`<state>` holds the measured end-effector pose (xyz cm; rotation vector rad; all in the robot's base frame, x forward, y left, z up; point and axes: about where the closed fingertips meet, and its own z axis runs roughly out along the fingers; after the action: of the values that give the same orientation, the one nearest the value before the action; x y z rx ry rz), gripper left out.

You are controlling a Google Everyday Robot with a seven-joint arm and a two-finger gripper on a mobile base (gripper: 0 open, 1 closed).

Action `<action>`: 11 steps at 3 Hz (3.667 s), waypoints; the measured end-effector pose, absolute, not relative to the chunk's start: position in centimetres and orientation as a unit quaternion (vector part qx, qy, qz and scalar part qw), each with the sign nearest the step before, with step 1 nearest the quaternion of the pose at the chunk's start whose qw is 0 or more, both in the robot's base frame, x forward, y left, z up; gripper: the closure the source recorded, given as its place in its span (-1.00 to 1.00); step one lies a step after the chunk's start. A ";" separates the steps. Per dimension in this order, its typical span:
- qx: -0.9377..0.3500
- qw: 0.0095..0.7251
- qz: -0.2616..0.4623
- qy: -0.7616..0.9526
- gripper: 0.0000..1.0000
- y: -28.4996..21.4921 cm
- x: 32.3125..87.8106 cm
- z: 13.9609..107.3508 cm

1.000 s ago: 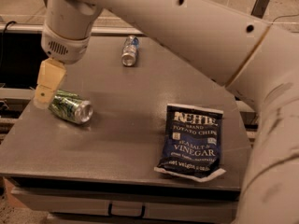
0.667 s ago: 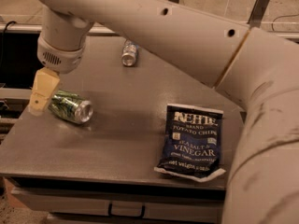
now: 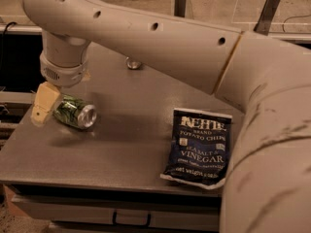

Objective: Place green can upright

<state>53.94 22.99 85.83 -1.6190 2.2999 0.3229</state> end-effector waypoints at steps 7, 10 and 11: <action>-0.590 0.401 0.203 0.671 1.00 21.6 62.0 106.5; -0.554 0.455 0.271 0.642 1.00 21.0 64.6 103.7; -0.524 0.504 0.310 0.612 1.00 20.0 67.0 101.2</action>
Offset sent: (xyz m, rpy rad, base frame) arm 0.0024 -0.0037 -0.0212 -0.0098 0.0302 -0.1106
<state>66.96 19.95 101.25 -1.2648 1.4786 0.7485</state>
